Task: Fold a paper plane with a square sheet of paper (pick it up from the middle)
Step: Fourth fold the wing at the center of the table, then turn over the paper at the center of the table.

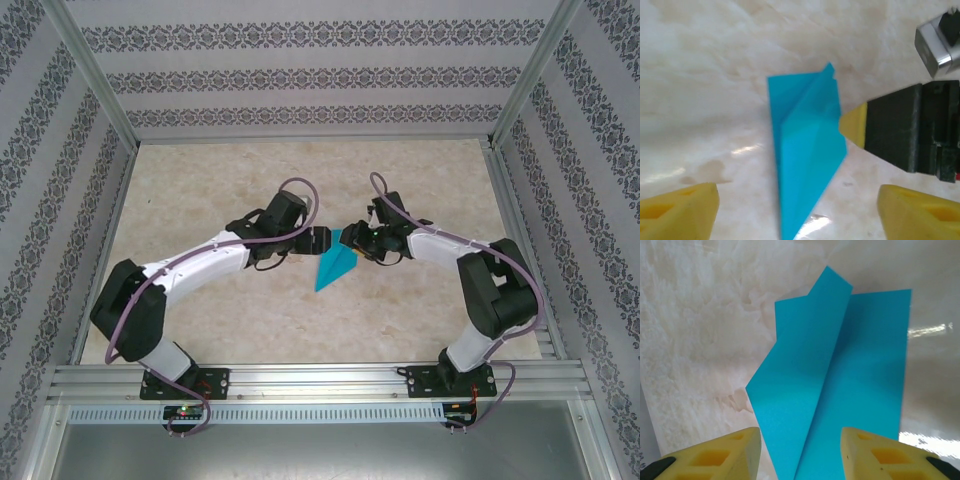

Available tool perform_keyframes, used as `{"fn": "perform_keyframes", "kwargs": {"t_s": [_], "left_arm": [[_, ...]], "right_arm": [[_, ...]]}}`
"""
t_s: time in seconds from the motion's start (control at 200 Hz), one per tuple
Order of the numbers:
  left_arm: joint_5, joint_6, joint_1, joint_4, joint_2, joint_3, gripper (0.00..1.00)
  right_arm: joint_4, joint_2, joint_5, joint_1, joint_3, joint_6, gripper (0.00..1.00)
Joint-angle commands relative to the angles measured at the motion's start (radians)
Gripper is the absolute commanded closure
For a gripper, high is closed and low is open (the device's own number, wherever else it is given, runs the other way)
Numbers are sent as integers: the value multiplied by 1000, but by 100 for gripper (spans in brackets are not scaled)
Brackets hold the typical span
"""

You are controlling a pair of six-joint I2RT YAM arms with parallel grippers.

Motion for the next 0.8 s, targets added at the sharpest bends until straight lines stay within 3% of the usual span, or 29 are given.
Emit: {"fn": "perform_keyframes", "kwargs": {"t_s": [0.0,0.255,0.5,0.794], "left_arm": [[-139,43,39,-90,-58,10,0],[-119,23,135,-87,-111,-22,0],[67,-96,243,-11,-88,-63,0],[205,-67,278,22,-55,-73,0]], "right_arm": [[72,46,-1,18,20,33,55],[89,124,-20,43,55,33,59],[191,151,-80,52,40,64,65],[339,151,-96,61,-22,102,80]]}}
